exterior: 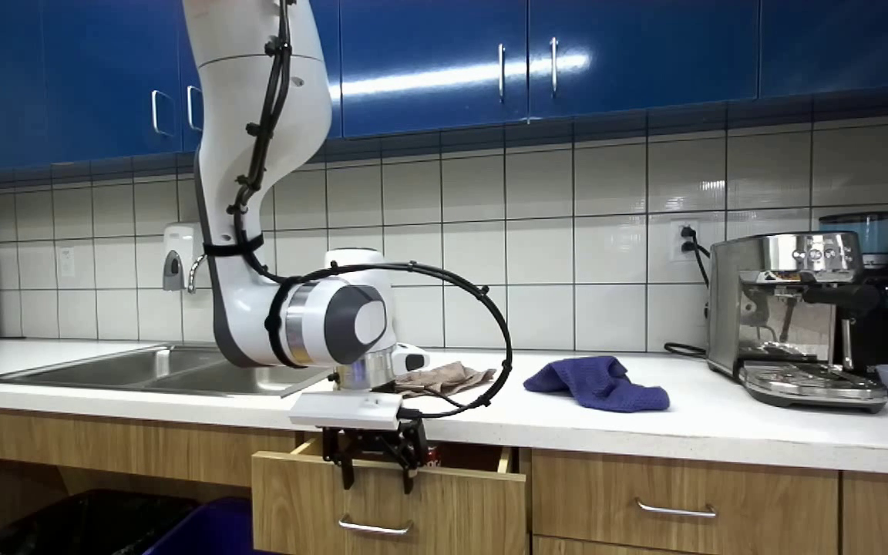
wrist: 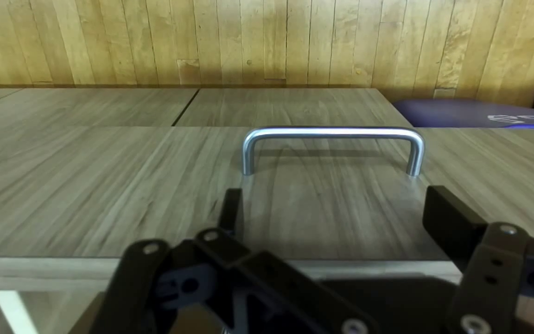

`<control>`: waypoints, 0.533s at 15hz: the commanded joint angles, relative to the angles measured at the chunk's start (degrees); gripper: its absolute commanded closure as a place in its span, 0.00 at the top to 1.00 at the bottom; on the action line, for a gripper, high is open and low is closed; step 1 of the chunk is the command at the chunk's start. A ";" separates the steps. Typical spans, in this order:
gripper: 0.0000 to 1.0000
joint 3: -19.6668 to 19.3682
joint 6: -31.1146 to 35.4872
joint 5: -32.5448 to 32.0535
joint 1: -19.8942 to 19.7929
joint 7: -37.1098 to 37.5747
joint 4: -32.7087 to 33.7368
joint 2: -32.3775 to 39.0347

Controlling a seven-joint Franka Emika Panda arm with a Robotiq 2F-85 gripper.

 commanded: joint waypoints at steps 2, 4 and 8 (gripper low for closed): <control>1.00 1.19 -1.05 -0.77 -2.27 -2.41 3.26 1.21; 1.00 1.39 -1.16 -0.74 -2.53 -2.64 3.64 1.44; 1.00 1.87 -1.37 -0.67 -3.35 -3.53 4.53 2.00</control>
